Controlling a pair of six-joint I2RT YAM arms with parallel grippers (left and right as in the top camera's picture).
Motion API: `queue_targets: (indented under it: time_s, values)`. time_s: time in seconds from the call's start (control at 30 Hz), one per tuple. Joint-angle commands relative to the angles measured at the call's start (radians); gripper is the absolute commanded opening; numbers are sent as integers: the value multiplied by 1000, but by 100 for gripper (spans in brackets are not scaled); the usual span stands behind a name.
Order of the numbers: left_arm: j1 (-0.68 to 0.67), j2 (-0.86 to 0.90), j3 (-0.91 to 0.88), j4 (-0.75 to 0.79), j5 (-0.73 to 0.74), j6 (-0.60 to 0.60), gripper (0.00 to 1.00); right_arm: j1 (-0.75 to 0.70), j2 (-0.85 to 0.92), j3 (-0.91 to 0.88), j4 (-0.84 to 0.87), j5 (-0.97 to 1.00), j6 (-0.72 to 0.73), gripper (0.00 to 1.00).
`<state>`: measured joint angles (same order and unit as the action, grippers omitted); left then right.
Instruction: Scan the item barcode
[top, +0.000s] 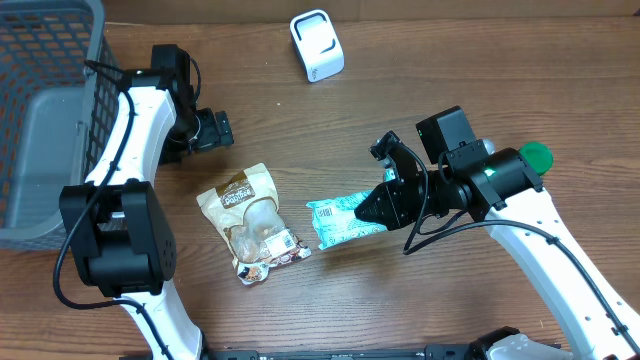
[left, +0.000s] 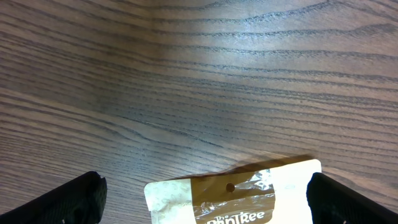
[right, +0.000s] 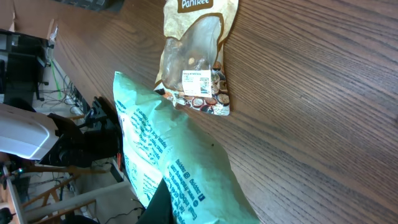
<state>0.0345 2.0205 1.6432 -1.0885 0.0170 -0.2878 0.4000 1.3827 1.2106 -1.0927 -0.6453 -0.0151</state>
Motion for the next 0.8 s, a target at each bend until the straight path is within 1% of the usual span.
queue_targets:
  time_s: [0.0,0.77]
  values:
    - [4,-21,14,1,-14,3,99,-3,-19,1,5,-2,-9,4]
    - [4,-21,14,1,-14,3,99,-3,-13,0,5,27,-9,4]
